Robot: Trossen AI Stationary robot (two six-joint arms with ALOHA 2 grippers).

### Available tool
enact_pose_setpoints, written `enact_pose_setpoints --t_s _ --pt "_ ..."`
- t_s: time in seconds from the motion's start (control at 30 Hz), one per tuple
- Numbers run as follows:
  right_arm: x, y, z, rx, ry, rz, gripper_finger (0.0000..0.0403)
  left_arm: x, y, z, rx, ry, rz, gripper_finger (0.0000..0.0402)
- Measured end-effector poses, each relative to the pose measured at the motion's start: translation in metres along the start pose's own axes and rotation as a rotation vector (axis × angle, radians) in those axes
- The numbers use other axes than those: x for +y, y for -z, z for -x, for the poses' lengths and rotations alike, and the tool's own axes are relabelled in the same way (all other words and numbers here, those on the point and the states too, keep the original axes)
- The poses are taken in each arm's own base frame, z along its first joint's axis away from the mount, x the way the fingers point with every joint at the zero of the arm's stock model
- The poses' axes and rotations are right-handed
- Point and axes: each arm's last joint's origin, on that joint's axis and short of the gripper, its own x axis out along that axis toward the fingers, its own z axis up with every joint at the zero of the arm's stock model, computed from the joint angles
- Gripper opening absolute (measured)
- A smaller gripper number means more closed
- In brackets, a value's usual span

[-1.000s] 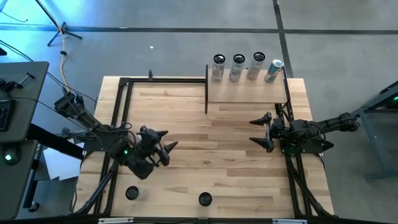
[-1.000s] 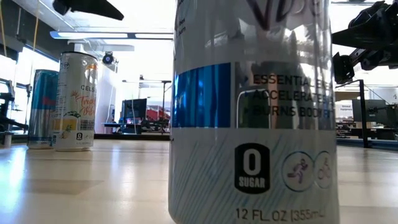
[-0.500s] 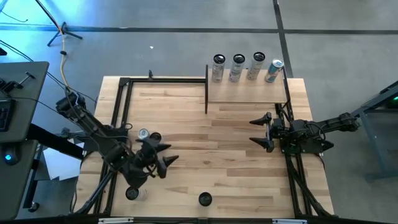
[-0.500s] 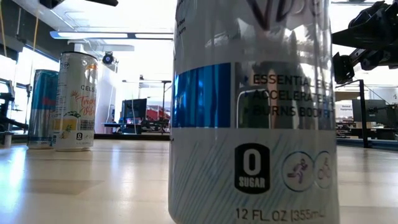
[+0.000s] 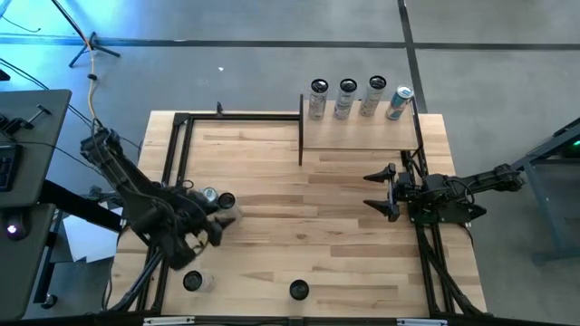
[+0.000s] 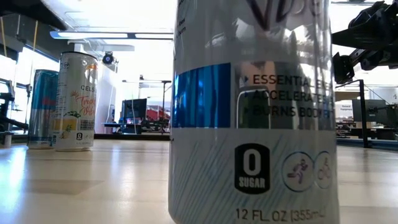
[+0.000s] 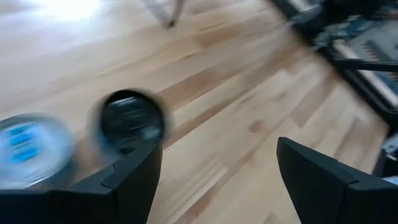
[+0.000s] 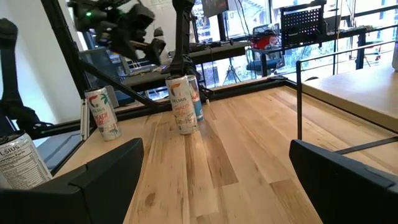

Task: Place canned beverage on shelf
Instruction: Move the blue soda can to the center of the table

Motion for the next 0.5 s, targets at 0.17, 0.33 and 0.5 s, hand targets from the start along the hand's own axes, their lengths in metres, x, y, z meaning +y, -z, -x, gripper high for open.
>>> enact_pose_setpoints --t_s 0.17,0.33,0.5 --pt "0.0 0.0 0.0 0.0 -0.001 0.0 0.0389 0.026 -0.025 0.012 0.132 -0.082 0.139 0.0289" --pt "0.0 0.0 0.0 0.0 -0.001 0.0 0.0389 0.043 -0.048 0.014 0.303 -0.123 0.183 0.0289" --pt "0.0 0.0 0.0 0.001 -0.002 0.0 0.0389 0.061 -0.067 0.01 0.393 -0.216 0.217 0.0289"
